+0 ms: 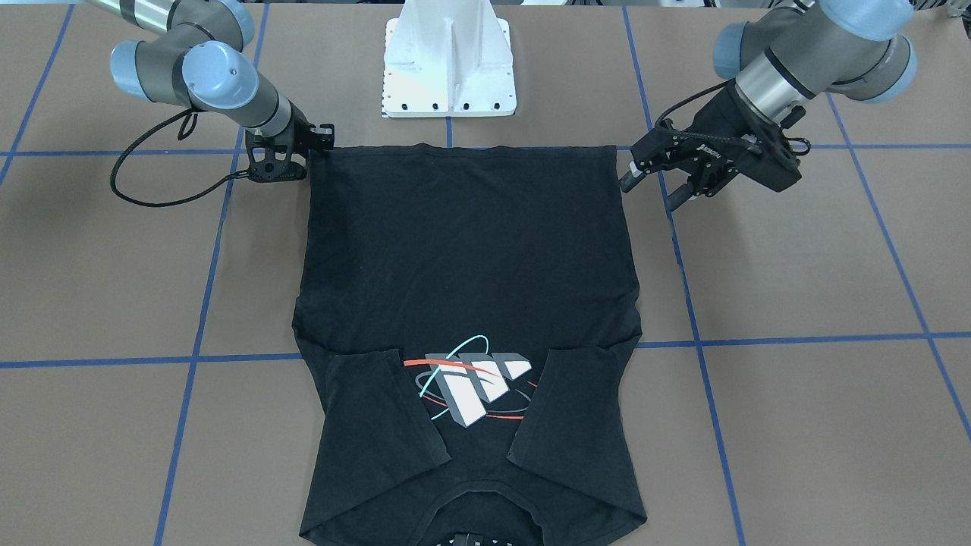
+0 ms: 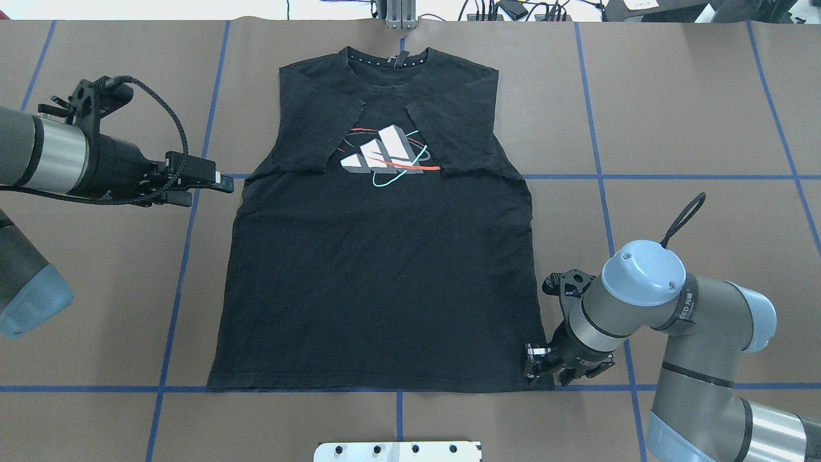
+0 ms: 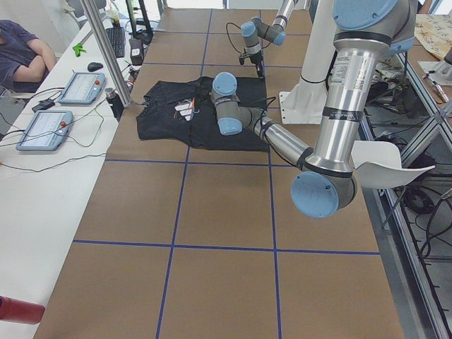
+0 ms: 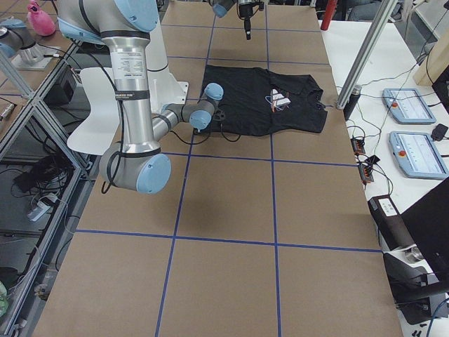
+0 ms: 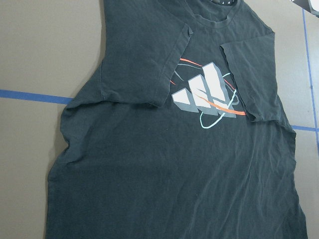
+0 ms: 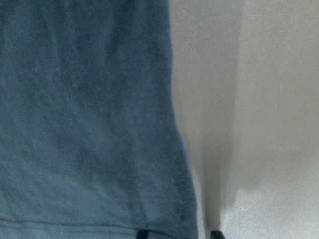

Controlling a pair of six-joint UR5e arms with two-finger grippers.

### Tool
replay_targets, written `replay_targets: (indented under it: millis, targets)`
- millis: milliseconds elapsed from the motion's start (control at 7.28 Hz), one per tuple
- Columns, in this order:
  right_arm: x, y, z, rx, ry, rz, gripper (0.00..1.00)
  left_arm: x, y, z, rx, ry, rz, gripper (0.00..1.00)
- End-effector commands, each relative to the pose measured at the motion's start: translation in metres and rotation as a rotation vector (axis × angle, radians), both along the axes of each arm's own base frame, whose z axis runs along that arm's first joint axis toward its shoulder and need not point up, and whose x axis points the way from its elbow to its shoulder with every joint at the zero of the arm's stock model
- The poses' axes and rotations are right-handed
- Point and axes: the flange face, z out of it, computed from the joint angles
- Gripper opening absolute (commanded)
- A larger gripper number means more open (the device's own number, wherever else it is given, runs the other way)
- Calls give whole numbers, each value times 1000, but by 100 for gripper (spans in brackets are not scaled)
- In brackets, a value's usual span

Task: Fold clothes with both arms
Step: 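Grasp the nearest hem corner with the right gripper while the left gripper lowers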

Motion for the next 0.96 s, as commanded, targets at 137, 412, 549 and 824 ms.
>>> replay_targets:
  millis: [137, 412, 549, 824]
  targets:
    - [2, 0, -2, -3, -6, -2, 0, 0, 0, 0, 0, 0, 1, 100]
    - [5, 0, -9, 1, -19, -3, 0, 0, 0, 1, -2, -2, 0, 100]
    - [9, -3, -15, 2, -27, 6, 0, 0, 2, 5, -8, -7, 3, 99]
    - [19, -8, -26, 2, -51, 14, 0, 16, 16, 12, -21, -15, 43, 100]
